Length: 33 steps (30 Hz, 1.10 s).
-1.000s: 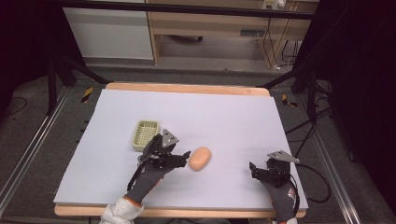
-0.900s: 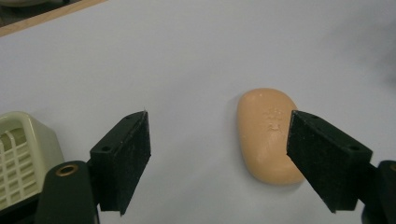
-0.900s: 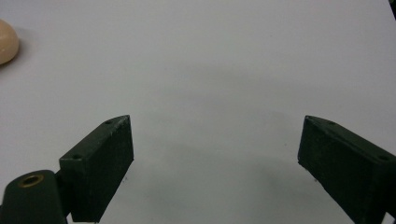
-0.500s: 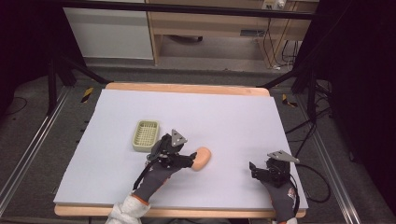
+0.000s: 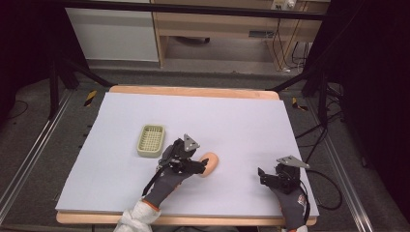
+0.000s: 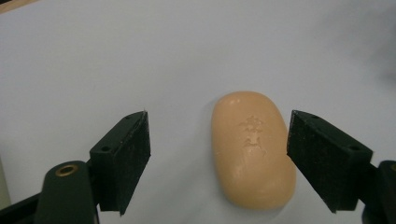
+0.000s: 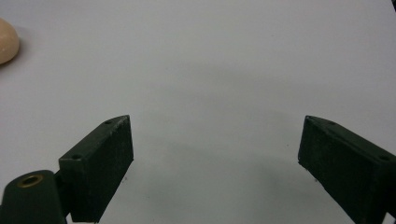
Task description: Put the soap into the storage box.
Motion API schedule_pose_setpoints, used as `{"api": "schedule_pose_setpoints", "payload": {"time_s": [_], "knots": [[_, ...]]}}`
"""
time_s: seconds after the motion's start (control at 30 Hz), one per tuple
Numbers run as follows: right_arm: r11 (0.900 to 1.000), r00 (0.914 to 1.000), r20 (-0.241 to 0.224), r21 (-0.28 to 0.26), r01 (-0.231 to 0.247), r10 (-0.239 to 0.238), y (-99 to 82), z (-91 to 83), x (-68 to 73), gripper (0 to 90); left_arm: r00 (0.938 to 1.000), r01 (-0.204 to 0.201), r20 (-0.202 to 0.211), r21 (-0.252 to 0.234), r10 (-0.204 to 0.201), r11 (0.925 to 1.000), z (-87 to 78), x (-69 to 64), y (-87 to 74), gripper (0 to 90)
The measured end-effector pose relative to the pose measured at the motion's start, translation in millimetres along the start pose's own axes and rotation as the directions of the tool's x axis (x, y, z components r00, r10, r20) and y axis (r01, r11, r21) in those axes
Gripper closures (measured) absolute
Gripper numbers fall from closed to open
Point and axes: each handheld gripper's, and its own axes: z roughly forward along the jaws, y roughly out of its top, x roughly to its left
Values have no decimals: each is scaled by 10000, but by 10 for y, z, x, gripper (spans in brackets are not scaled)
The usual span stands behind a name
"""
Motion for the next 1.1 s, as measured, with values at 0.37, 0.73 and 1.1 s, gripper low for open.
{"api": "schedule_pose_setpoints", "payload": {"time_s": [0.37,0.73,1.1], "knots": [[10000,10000,-55,9,-45,45,1,2,1,105,9998,-133,150,257,130,9996,133,-79,8,198],[10000,10000,-73,23,-65,66,1,4,1,104,9994,-208,272,613,191,9979,265,-140,6,177],[10000,9999,-69,37,-76,76,2,6,3,104,9990,-396,262,954,372,9947,370,-203,-21,175]]}}
